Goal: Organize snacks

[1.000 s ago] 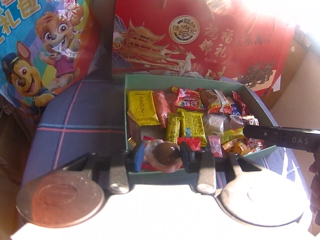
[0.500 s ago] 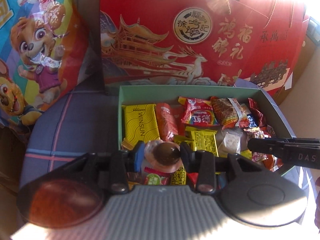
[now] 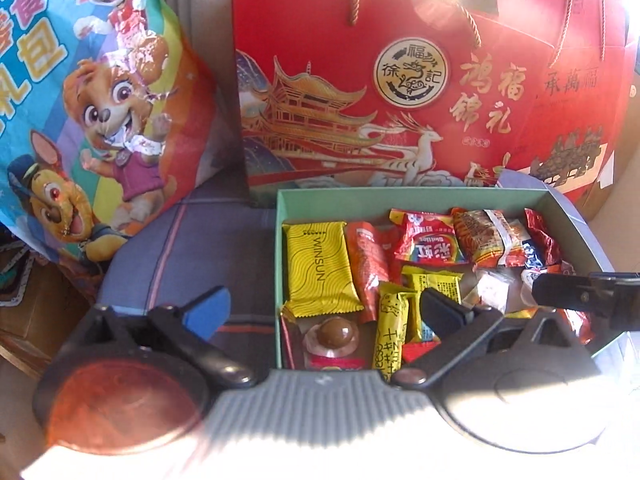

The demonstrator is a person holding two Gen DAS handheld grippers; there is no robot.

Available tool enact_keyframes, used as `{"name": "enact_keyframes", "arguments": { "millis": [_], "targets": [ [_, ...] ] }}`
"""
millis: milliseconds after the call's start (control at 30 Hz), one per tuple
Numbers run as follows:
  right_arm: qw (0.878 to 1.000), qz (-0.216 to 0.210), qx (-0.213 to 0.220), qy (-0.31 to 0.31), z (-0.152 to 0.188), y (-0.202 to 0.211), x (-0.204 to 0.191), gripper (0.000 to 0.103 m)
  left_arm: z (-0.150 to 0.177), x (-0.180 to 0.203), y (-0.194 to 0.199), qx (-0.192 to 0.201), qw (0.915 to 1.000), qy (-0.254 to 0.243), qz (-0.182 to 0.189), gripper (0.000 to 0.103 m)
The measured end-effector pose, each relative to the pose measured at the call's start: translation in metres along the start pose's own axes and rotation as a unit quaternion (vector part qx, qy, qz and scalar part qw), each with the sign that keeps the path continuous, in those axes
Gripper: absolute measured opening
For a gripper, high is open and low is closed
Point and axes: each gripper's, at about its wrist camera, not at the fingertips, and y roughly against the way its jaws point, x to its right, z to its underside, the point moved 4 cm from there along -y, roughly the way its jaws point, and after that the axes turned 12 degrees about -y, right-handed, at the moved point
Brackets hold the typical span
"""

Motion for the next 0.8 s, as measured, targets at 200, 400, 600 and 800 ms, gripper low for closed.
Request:
{"name": "enact_keyframes", "arguments": {
  "millis": [200,400,600,800],
  "targets": [
    [1.0,0.022,0.002,0.011,0.023,0.023,0.006,0.103,0.025,0.002,0.032,0.005,0.9999,-0.007,-0.008,0.103],
    [0.998,0.053,0.003,0.023,0.055,0.05,0.014,0.103,0.062,0.003,0.054,-0.021,0.9997,-0.007,-0.002,0.103],
    [0.996,0.08,-0.003,0.041,0.091,0.07,0.02,0.103,0.1,0.008,0.069,-0.038,0.9991,0.005,-0.018,0.103],
    [0.994,0.095,-0.005,0.051,0.121,0.085,0.028,0.103,0.119,0.012,0.079,-0.048,0.9981,0.009,-0.037,0.103]
  ]
}}
